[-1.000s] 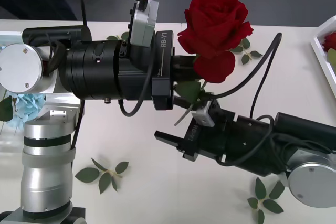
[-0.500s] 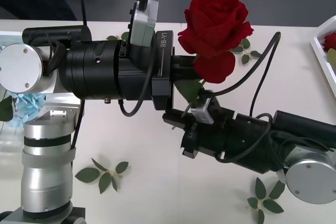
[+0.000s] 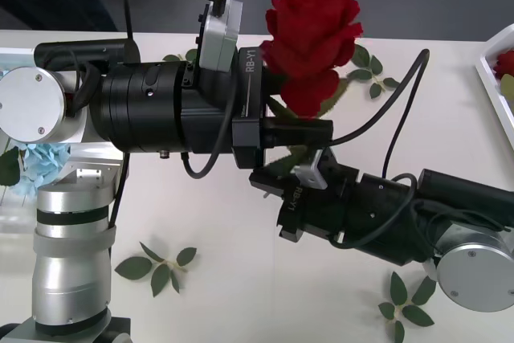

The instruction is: Put the red flowers into the right box and the blue flowers into the left box

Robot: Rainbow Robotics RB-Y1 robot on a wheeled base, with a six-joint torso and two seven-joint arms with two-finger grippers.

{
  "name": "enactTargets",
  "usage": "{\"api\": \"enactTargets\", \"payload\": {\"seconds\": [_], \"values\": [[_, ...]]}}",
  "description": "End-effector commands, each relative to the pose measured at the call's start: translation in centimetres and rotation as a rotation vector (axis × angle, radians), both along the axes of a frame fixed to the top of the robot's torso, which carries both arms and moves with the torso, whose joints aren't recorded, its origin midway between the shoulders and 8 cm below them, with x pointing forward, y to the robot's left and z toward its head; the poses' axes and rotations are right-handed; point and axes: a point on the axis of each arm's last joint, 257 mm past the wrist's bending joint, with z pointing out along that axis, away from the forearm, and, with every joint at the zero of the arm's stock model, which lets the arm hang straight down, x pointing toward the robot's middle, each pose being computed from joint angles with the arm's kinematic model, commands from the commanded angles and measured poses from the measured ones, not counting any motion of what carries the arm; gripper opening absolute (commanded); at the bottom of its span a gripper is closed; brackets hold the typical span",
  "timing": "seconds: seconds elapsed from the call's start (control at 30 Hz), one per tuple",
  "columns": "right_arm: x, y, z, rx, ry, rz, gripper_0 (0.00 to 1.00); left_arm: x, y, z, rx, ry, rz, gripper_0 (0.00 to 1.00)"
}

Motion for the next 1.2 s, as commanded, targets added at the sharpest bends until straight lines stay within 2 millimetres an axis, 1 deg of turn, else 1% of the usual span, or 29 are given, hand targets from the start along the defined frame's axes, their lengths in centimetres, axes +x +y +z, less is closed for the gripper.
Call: {"api": "enactTargets", "payload": {"seconds": [0.03, 0.2, 0.3, 0.47, 0.5, 0.53, 0.57, 0.6, 0.63, 0.67, 0.7, 0.8, 0.83, 0.87, 0.9, 1.0, 1.03, 1.13, 1.2], "values": [[0.0, 0.2, 1.0, 0.005, -0.046, 0.002, 0.0, -0.2, 0.2, 1.7, -0.02, 0.01, -0.002, 1.0], [0.3, -0.1, 1.0, 0.007, -0.05, -0.009, 0.0, -0.2, 0.2, 1.7, -0.02, 0.01, -0.002, 1.0], [0.8, -0.9, 0.9, 0.0, -0.059, -0.028, 0.0, -0.2, 0.2, 1.7, -0.02, 0.01, -0.002, 1.0], [2.1, -2.7, 1.4, -0.017, -0.076, -0.066, 0.0, -0.2, 0.2, 1.7, -0.02, 0.01, -0.002, 1.0], [2.5, -3.4, 1.3, -0.021, -0.076, -0.082, 0.0, 0.7, 0.6, 0.1, -0.012, 0.059, 0.029, 1.0], [2.7, -3.9, 1.5, -0.02, -0.08, -0.095, 0.0, 0.8, 0.7, -0.1, -0.008, 0.063, 0.033, 1.0], [3.1, -4.7, 1.4, -0.028, -0.086, -0.114, 0.0, 1.1, 0.8, -0.7, 0.004, 0.066, 0.055, 1.0], [3.3, -5.1, 1.4, -0.03, -0.088, -0.124, 0.0, 1.2, 0.9, -0.4, 0.0, 0.059, 0.065, 1.0], [3.6, -6.1, 1.4, -0.032, -0.088, -0.148, 0.0, 1.6, 0.9, -0.5, 0.002, 0.056, 0.094, 1.0], [3.6, -6.5, 1.3, -0.033, -0.085, -0.156, 0.0, 1.8, 1.0, -0.4, 0.0, 0.051, 0.105, 1.0], [3.8, -7.3, 1.2, -0.036, -0.08, -0.176, 0.0, 1.9, 1.1, -0.5, 0.002, 0.046, 0.119, 1.0], [3.9, -9.6, 0.8, -0.04, -0.066, -0.23, 0.0, 2.3, 1.5, 0.3, -0.022, 0.042, 0.147, 1.0], [4.0, -10.6, 0.8, -0.044, -0.068, -0.254, 0.0, 2.4, 1.6, 0.4, -0.026, 0.042, 0.152, 1.0], [4.0, -11.0, 0.9, -0.042, -0.065, -0.265, 0.0, 2.4, 1.6, 0.5, -0.027, 0.042, 0.154, 1.0], [4.2, -12.1, 1.1, -0.039, -0.069, -0.292, 0.0, 2.6, 1.9, 0.6, -0.027, 0.042, 0.163, 1.0], [4.1, -14.1, 1.6, -0.038, -0.053, -0.338, 0.0, 3.5, 3.5, 0.1, 0.003, 0.035, 0.201, 1.0], [4.3, -15.6, 2.0, -0.05, -0.051, -0.363, 0.0, 4.0, 4.6, 0.0, 0.013, 0.029, 0.229, 1.0], [4.6, -18.3, 2.4, -0.076, -0.035, -0.41, 0.0, 5.1, 6.8, -0.4, 0.052, 0.013, 0.283, 1.0], [5.0, -20.4, 3.0, -0.095, -0.027, -0.446, 0.0, 5.6, 8.3, -1.1, 0.1, 0.004, 0.312, 1.0]]}}
